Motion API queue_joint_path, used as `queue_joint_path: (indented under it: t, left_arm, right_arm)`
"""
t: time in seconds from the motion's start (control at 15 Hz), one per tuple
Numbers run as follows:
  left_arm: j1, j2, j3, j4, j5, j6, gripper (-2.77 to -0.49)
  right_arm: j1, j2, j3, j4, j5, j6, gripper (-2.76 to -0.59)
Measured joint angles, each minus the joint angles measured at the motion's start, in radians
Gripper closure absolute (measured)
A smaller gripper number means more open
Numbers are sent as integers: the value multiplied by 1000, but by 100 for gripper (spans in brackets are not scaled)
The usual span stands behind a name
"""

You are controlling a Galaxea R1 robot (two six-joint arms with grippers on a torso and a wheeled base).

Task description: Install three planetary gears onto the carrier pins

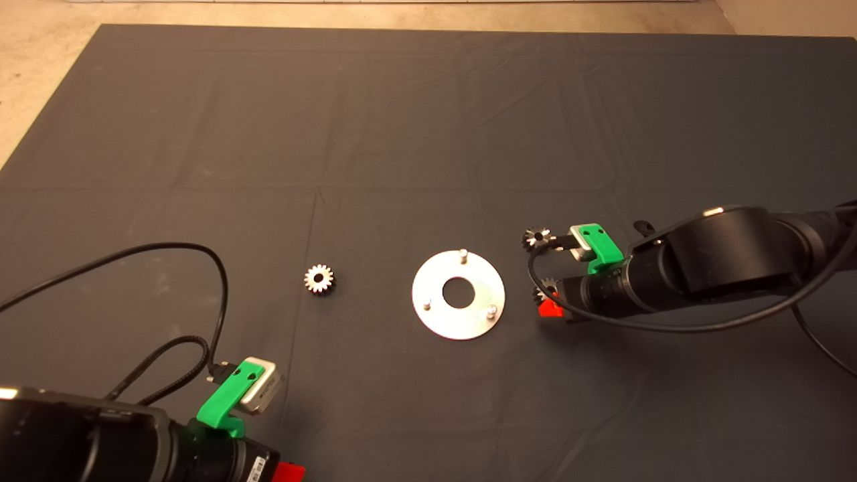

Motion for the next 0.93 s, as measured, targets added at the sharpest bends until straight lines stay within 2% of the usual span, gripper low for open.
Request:
queue_joint_path:
  t: [0.67, 0.8, 0.93]
  left_arm:
    - [0, -1, 0, 1, 0, 0, -118]
    - [0, -3, 0, 1, 0, 0, -118]
    - [0, -3, 0, 1, 1, 0, -118]
  right_arm:
    - [-6, 18, -72, -6, -1, -30, -215]
    - [-6, 36, -95, -11, 0, -36, -215]
    - [-6, 74, -126, -20, 7, -37, -215]
